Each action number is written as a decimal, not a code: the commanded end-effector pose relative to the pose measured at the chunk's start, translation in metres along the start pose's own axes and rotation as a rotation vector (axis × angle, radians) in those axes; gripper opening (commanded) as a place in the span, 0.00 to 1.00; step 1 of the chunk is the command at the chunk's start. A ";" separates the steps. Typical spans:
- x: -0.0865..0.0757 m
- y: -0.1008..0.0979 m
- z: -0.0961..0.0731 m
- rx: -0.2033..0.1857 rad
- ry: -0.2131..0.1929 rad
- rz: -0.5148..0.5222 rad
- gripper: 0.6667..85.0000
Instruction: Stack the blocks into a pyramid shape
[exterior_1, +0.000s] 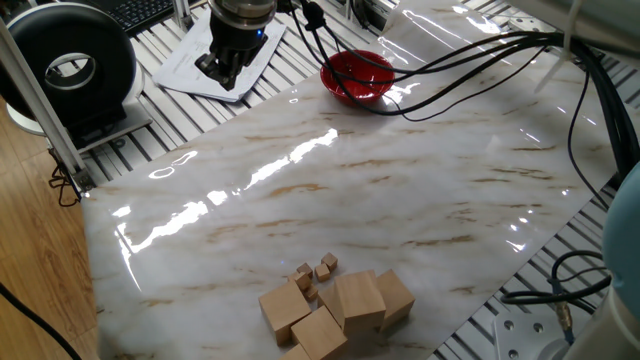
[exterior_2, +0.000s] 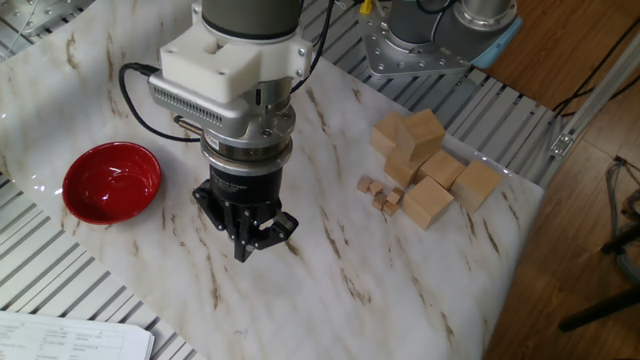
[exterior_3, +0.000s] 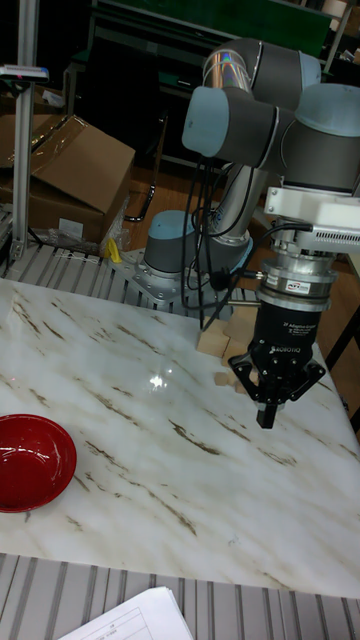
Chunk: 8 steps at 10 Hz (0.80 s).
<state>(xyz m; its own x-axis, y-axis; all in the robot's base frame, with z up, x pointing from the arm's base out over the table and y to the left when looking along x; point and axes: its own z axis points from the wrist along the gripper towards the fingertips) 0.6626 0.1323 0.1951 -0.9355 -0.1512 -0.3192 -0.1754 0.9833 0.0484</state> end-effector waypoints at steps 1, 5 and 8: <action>0.000 -0.003 -0.001 0.007 0.002 -0.035 0.00; -0.004 -0.013 -0.001 0.046 -0.011 -0.122 0.00; 0.002 -0.022 -0.003 0.082 0.016 -0.156 0.00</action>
<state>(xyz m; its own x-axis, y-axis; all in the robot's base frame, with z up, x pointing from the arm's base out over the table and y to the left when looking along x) 0.6655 0.1161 0.1944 -0.9083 -0.2761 -0.3142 -0.2736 0.9604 -0.0530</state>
